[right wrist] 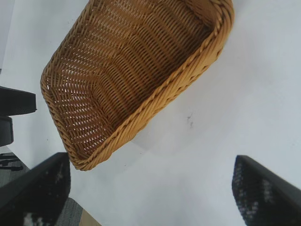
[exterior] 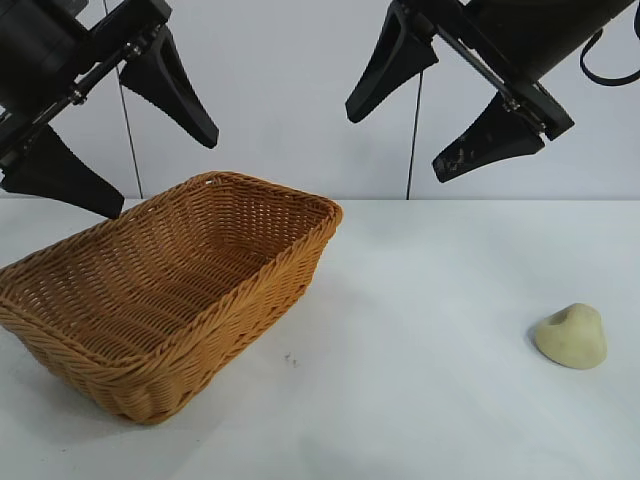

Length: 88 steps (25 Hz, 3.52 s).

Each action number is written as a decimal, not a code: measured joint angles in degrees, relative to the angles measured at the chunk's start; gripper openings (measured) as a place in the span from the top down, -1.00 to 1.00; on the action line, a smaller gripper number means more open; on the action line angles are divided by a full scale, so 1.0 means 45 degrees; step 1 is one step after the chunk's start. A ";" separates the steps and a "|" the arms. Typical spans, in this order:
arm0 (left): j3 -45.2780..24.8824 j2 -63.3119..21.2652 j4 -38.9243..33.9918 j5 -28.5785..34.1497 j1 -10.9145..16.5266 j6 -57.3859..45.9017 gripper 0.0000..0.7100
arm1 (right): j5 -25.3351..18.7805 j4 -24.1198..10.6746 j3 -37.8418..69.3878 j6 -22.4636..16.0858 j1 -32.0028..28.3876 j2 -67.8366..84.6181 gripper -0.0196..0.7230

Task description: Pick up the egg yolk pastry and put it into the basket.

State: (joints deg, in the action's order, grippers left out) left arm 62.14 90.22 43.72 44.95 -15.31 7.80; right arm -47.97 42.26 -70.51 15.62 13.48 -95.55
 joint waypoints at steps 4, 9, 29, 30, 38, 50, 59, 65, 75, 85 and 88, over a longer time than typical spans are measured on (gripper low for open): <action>0.0000 0.0000 0.0000 0.0000 0.0000 0.0000 -0.96 | 0.0027 0.0000 0.0000 0.0000 0.0000 0.0000 -0.78; 0.0000 0.0000 0.0000 0.0000 0.0000 0.0000 -0.96 | 0.0027 0.0000 0.0000 0.0000 0.0000 0.0000 -0.78; 0.0000 -0.0025 -0.0018 0.0000 0.0000 0.0000 -0.96 | 0.0068 0.0000 0.0000 0.0000 0.0000 0.0000 -0.78; 0.0000 -0.0080 -0.0113 0.0013 0.0000 -0.0023 -0.96 | 0.0068 0.0000 0.0000 0.0000 0.0000 0.0000 -0.78; 0.0000 -0.1695 -0.3066 0.0990 -0.0016 -0.2670 -0.96 | 0.0068 -0.0014 0.0000 0.0000 0.0000 0.0000 -0.78; -0.0420 -0.2814 -0.8148 0.1384 -0.1436 -1.1470 -0.96 | 0.0039 -0.0017 0.0000 0.0000 0.0000 0.0000 -0.78; -0.2895 -0.2826 -0.8213 -0.0906 -0.1220 -1.5662 -0.96 | 0.0039 -0.0017 0.0000 0.0000 0.0000 0.0000 -0.78; -0.3154 -0.1977 -0.7156 -0.1300 -0.0419 -1.4921 -0.96 | 0.0039 -0.0017 0.0000 0.0000 0.0000 0.0000 -0.78; -0.3169 0.0549 -0.6041 -0.2512 -0.0275 -1.3714 -0.96 | 0.0039 -0.0027 0.0000 0.0000 0.0000 0.0000 -0.78; -0.3169 0.2631 -0.5991 -0.3907 -0.0252 -1.3666 -0.96 | 0.0025 -0.0039 0.0000 0.0000 0.0000 0.0000 -0.78; -0.3169 0.2629 -0.5991 -0.3906 -0.0252 -1.3666 -0.85 | 0.0025 -0.0039 0.0000 0.0000 0.0000 0.0000 -0.78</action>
State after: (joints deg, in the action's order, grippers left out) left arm 47.88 102.05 16.76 27.37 -16.44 -53.70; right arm -47.85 42.08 -70.51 15.62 13.48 -95.55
